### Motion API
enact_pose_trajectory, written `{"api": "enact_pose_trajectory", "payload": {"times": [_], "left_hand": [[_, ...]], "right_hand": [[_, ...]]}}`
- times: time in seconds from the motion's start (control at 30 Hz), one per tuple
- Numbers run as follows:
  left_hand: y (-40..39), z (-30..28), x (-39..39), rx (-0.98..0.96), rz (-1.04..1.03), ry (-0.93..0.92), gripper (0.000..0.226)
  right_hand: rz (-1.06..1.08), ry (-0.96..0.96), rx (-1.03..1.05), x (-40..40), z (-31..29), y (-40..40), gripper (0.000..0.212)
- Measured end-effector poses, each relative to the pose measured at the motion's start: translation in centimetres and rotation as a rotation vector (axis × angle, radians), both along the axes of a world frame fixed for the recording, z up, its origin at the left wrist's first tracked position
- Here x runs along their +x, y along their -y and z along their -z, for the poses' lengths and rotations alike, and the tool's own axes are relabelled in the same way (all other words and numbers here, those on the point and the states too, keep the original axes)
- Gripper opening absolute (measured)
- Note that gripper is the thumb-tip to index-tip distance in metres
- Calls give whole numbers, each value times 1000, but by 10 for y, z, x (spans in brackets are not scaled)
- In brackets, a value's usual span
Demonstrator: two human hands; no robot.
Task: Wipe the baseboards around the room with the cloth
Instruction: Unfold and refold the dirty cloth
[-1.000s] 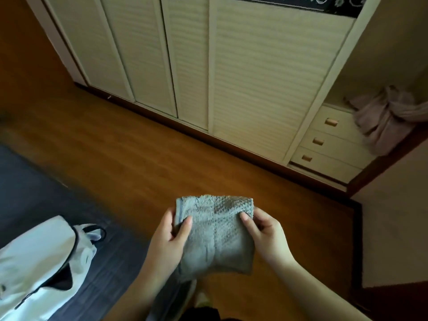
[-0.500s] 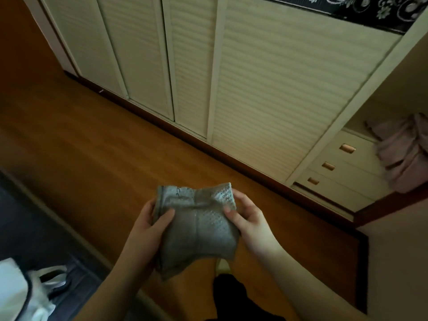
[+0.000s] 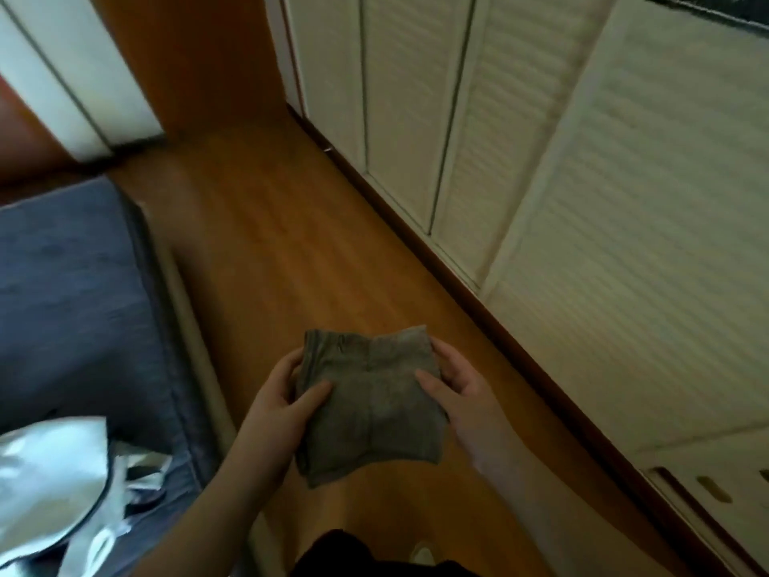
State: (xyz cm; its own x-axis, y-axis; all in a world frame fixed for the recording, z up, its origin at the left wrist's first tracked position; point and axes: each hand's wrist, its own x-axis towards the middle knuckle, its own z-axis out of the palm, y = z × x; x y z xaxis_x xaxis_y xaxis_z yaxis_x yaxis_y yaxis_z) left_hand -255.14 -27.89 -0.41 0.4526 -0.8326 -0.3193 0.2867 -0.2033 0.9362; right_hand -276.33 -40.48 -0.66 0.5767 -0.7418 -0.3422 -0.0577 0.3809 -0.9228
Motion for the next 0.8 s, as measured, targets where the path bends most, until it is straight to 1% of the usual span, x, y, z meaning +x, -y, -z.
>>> {"api": "enact_pose_trajectory", "payload": {"times": [0.07,0.17,0.23,0.27,0.37,0.43,0.47,0.57,0.63,0.8], "left_hand": [[2,3,27,3,-80,-10,53],[5,9,76,3,-195,-29,60],[10,16,112,-9,-278,-32,59],[14,20,130,-14,-309,-28,60],[29,22,181,-2,-390,-60,75],[42,18,215,-16,-411,-92,80],[50,15,232,-31,-409,-112,79],[77,7,274,-55,-388,-160,64],[100,1,297,-76,-378,-176,59],[169,5,348,-85,-380,-189,63]], "right_hand": [[-67,6,5,40,5,19,51],[-181,15,8,106,10,44,52],[-247,9,-6,151,12,62,54],[-269,8,-13,174,12,71,54],[-331,-1,-16,239,6,96,51],[-362,-6,-32,276,-3,113,48],[-365,-8,-46,294,-7,123,48],[-342,-5,-70,336,-13,150,60],[-323,-8,-85,358,-13,170,64],[-297,5,-19,409,-1,238,61]]}}
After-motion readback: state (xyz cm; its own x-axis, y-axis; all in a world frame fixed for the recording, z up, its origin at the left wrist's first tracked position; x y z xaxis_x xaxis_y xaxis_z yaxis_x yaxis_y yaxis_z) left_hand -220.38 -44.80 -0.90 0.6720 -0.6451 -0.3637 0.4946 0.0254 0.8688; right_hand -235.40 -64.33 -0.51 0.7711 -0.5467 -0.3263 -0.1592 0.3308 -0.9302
